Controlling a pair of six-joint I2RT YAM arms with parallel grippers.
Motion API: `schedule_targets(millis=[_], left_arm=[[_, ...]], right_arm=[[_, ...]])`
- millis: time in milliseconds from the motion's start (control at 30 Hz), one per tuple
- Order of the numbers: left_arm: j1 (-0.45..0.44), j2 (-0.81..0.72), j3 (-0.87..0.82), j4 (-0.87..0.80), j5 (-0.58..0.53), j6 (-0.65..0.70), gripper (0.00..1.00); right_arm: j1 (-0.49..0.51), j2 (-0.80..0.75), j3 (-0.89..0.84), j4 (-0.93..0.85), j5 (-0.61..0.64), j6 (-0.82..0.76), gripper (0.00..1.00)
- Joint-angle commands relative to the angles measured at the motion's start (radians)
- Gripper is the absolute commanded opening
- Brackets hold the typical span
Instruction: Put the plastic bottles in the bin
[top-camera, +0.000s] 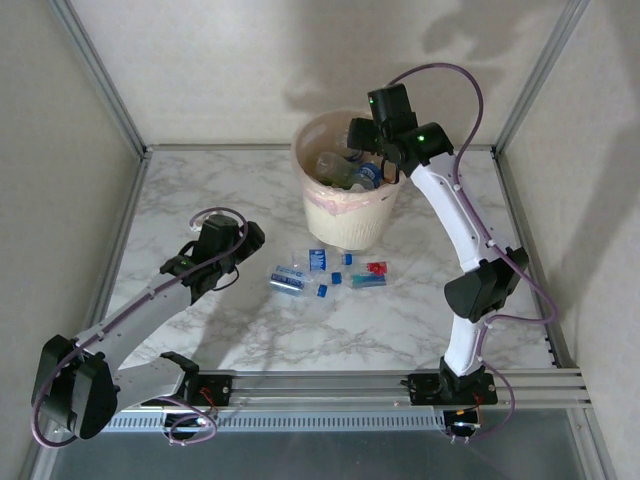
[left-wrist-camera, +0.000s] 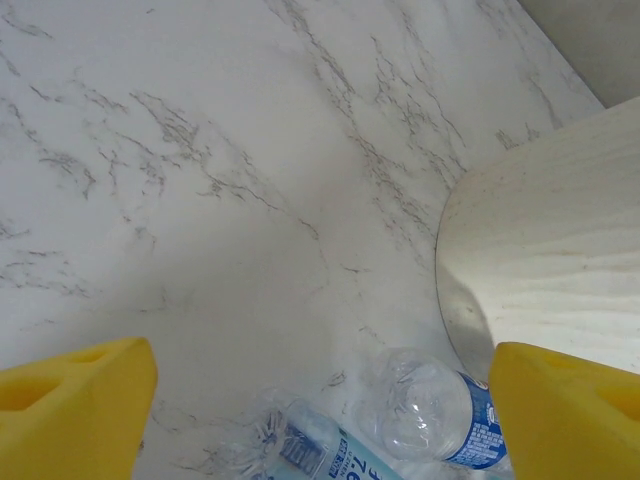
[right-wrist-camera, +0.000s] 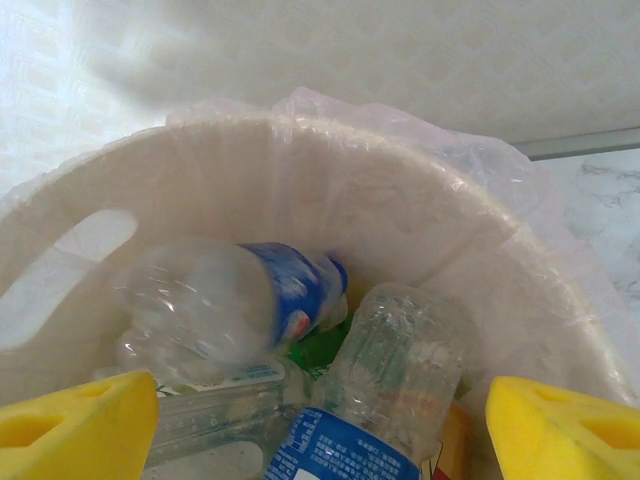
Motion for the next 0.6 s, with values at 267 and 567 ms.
schedule_targets(millis=[267, 567], left_arm=[[-0.009, -0.026, 0.032, -0.037, 0.011, -0.046, 0.87], [-0.039, -0.114, -0.001, -0.13, -0.011, -0.184, 0.87]], right_arm=[[0.052, -0.284, -0.192, -0.007, -0.004, 0.086, 0.84], [0.183, -0.622, -0.604, 0.027, -0.034, 0.209, 0.83]])
